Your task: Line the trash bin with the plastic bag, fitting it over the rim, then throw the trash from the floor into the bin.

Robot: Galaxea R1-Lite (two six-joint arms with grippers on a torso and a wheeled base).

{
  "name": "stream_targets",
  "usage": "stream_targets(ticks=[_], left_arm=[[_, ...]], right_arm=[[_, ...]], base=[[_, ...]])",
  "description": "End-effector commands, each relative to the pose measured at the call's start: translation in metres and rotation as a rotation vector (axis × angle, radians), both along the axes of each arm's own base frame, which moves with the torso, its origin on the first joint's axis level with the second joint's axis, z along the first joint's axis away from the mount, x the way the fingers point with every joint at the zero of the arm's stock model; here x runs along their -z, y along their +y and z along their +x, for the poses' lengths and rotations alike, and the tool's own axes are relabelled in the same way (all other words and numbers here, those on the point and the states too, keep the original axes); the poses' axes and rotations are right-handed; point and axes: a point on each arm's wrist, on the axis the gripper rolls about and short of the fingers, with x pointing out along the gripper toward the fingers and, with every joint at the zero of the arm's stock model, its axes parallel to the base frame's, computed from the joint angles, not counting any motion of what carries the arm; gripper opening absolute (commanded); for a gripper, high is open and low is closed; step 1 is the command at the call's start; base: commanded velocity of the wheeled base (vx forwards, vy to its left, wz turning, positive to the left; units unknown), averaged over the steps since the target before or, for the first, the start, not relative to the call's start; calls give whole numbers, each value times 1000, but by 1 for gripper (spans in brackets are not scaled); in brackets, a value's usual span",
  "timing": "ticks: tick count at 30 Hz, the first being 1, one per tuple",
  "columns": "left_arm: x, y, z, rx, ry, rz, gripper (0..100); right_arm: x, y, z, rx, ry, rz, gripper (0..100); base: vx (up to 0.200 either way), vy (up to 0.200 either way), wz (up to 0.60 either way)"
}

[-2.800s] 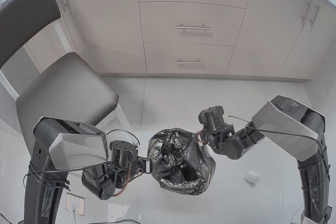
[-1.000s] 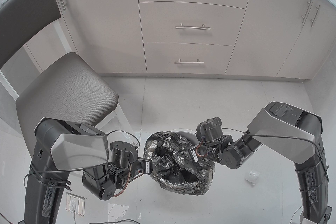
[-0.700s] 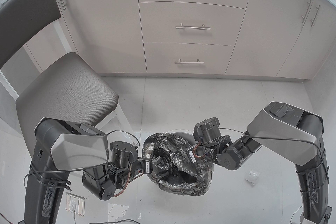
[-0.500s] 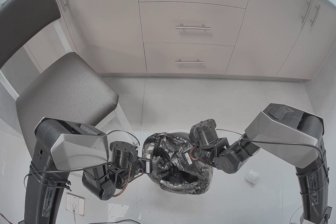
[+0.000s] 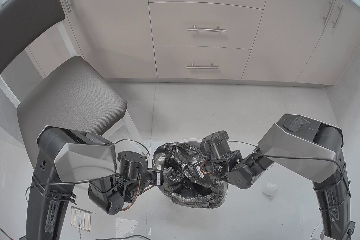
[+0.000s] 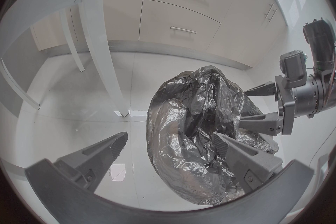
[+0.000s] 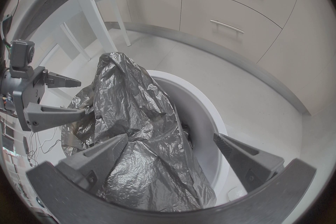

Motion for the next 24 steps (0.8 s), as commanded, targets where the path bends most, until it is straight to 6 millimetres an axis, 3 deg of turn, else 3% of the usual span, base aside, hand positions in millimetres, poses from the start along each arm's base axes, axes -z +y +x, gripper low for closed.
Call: stream_targets(ticks=[1,5,6,18,21,24], left_arm=[[0,0,0,-2,2,-3,100],[-1,0,0,-2,0,-4,100],[0,0,0,-2,2,-3,100],[-1,1,0,-4,1,-5,100],[-1,1,0,-4,1,-5,100],[-2,1,0,-5,0,-7,100]], right_arm=[[8,-1,3,4,10,-7,100],[8,-2,7,10,7,-2,100],[9,-2,7,10,7,-2,0],[16,-11,20,46,5,4,0],[13,-13,21,51,0,7,0],[-5,-16,24,62,-33,33,0]], base=[[0,0,0],[0,0,0],[0,0,0],[0,0,0],[0,0,0],[0,0,0]])
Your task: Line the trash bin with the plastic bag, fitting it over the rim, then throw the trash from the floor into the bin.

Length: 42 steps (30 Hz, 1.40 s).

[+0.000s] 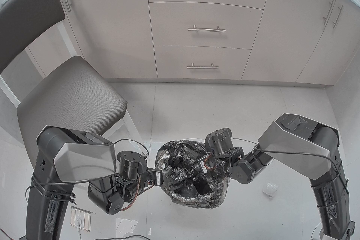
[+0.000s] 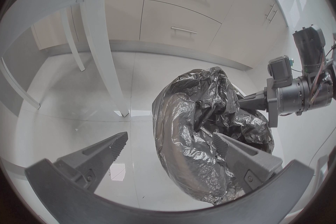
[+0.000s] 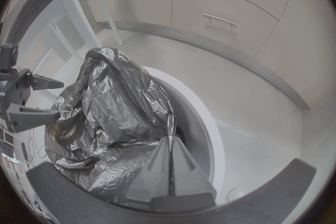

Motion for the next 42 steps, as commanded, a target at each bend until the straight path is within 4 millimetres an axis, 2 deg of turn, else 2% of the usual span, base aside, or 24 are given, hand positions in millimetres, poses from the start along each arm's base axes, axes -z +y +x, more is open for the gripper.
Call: stream_targets(ticks=[1,6,9,13,17,24,29,34,42], left_arm=[[-1,0,0,-3,0,-6,100],[-3,-1,1,-11,-3,-21,100],[-3,-1,2,-11,-6,-23,100],[-6,0,7,-19,-22,-33,100],[-10,2,21,-33,-54,-50,100],[-10,-1,32,-35,-67,-55,100],[-10,0,38,-42,-55,-48,100],[-11,-1,40,-44,-60,-51,100],[-10,1,41,-49,-54,-49,100]], right_arm=[[-17,-4,3,12,-32,21,0],[-48,-12,1,22,-74,57,0],[-57,-15,-3,2,-66,86,0],[-56,-19,-1,8,-62,93,0],[-48,-25,10,36,-71,101,0],[-38,-28,30,66,-101,113,0],[-30,-29,35,72,-95,109,0],[-21,-33,45,89,-100,108,0],[-14,-38,50,105,-94,104,0]], base=[[0,0,0],[0,0,0],[0,0,0],[0,0,0],[0,0,0],[0,0,0],[0,0,0],[0,0,0],[0,0,0]])
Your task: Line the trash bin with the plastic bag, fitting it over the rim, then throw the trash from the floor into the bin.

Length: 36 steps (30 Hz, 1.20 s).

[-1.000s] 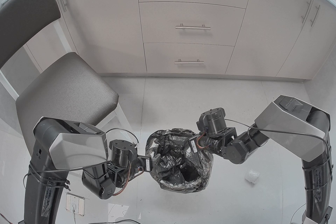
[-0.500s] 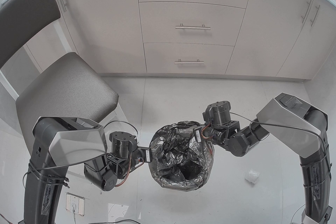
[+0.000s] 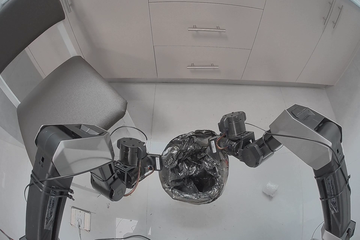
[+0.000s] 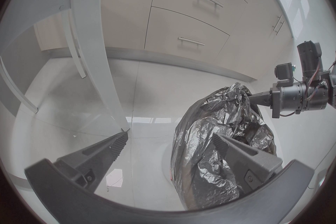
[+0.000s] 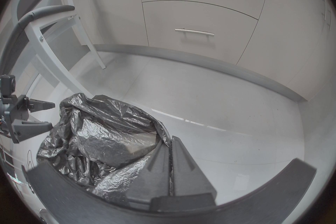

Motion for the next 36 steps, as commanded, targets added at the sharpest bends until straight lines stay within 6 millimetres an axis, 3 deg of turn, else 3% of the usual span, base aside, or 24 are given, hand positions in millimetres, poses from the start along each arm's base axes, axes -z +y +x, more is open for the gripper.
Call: stream_targets(ticks=[1,7,8,20,23,26,30,32,33,36], left_arm=[[1,0,0,-1,3,0,100],[1,1,-1,-1,6,2,100],[1,1,-1,-1,6,2,100],[3,1,-1,-1,11,5,100],[3,1,-1,-1,11,5,100],[3,1,-1,-2,10,3,100],[3,1,-2,-3,10,3,100],[3,1,-2,-2,10,3,100],[3,1,-2,-3,10,3,100],[3,1,-2,-2,10,3,100]], right_arm=[[8,-3,3,9,10,-5,0],[14,-10,9,30,11,-5,0],[14,-10,10,31,10,-5,100],[29,-17,18,53,25,-9,100],[24,-19,19,60,14,-2,100],[13,-21,21,68,-16,9,100],[-22,-20,17,64,-72,38,100],[-29,-19,14,61,-78,45,100],[-45,-13,6,49,-93,74,100],[-65,-1,-11,10,-100,102,100]], base=[[0,0,0],[0,0,0],[0,0,0],[0,0,0],[0,0,0],[0,0,0],[0,0,0],[0,0,0],[0,0,0],[0,0,0]])
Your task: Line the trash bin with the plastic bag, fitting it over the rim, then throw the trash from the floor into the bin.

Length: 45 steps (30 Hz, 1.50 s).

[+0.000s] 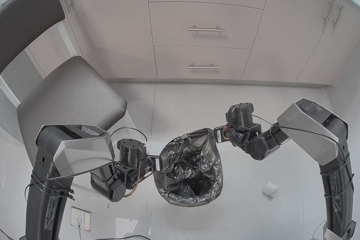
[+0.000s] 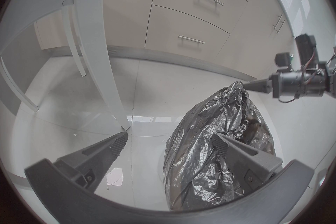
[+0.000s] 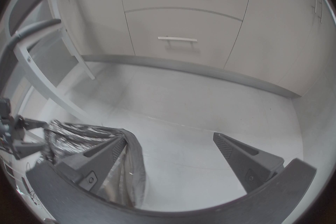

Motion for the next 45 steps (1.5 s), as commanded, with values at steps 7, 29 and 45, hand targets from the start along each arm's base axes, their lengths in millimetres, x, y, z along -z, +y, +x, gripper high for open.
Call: stream_targets(ticks=[7,29,45], left_arm=[[-1,0,0,-2,0,-3,100],[-1,0,0,-3,-2,-3,100],[0,0,0,-3,1,-2,100]], right_arm=[[-36,41,-49,-155,1,37,100],[21,87,-30,-215,44,12,100],[37,62,9,-106,18,10,100]], base=[[0,0,0],[0,0,0],[0,0,0]])
